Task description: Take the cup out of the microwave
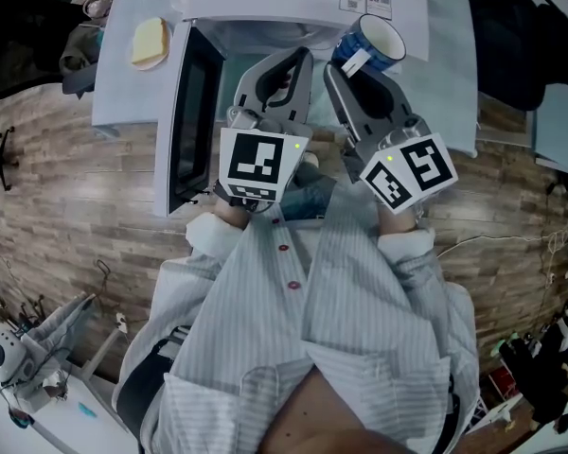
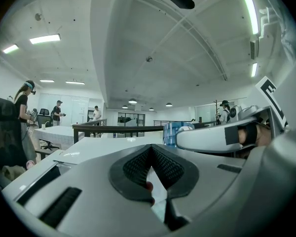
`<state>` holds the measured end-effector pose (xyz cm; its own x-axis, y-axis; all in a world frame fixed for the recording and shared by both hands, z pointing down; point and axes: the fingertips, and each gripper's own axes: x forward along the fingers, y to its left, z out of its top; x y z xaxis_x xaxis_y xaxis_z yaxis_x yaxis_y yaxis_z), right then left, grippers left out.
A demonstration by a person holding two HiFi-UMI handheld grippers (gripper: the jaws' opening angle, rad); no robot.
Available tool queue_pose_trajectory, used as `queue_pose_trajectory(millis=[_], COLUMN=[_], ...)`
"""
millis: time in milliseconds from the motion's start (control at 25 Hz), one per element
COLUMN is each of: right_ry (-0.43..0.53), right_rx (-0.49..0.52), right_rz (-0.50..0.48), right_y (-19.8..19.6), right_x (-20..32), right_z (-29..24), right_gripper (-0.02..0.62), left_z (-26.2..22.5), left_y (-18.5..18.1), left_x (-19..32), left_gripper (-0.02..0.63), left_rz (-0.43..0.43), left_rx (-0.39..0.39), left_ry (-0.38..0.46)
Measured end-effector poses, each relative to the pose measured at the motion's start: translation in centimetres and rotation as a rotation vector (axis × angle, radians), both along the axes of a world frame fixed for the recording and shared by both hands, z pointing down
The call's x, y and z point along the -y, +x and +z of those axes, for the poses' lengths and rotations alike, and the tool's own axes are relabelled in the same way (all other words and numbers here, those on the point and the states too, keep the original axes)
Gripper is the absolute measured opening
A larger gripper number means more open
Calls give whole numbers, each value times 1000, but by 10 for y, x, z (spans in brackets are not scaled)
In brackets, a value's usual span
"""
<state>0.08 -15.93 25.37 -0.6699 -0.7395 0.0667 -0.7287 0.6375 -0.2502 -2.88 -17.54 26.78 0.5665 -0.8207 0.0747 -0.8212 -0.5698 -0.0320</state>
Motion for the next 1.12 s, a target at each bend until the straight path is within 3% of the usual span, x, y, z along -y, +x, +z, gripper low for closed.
queue_pose_trajectory(millis=[1120], right_ry=[-47], right_rx=[-6], right_rz=[-2], right_y=[-7], right_x=[1], right_z=[16], right_gripper=[63], left_z=[5], left_y=[-3], left_x=[3], left_gripper=[8], left_rz=[15], left_rx=[8], left_ry=[-9])
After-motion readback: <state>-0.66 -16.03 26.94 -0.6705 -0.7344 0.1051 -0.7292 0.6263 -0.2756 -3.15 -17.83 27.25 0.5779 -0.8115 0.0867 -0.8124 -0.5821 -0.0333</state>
